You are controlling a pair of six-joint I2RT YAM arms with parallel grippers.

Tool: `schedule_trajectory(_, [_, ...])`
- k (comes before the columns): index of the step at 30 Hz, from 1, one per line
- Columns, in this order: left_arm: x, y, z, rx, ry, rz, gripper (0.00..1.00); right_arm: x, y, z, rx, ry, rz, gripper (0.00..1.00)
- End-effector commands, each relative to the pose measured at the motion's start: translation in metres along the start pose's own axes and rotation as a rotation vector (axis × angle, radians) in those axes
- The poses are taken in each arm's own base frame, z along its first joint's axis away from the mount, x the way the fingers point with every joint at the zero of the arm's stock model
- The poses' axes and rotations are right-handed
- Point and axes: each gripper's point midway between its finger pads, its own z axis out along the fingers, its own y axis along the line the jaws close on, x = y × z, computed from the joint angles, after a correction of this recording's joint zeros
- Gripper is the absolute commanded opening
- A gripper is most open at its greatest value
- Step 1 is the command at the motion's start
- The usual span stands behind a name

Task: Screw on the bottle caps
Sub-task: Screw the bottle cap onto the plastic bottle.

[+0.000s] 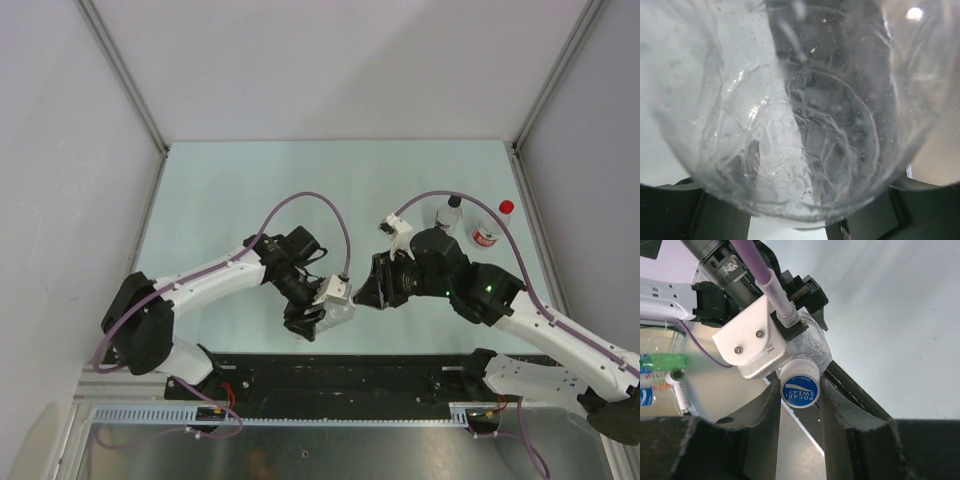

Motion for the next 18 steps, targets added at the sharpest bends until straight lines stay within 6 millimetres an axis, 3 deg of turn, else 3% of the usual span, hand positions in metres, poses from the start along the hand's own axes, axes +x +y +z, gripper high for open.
schedule_trajectory(1, [-0.086,0.013,-0.01,-0.017,-0.219,0.252,0.48,0.004,-0.01,0.025,0.069,0.018,0.113,0.03])
schedule_trajectory(10, [-0.092,0.014,-0.001,0.052,-0.253,0.26,0.48,0.009,-0.01,0.032,0.093,0.042,0.14,0.07])
schedule_trajectory(18, [-0.092,-0.005,-0.001,0.11,-0.315,0.359,0.48,-0.016,0.003,0.012,0.023,-0.051,0.071,0.23])
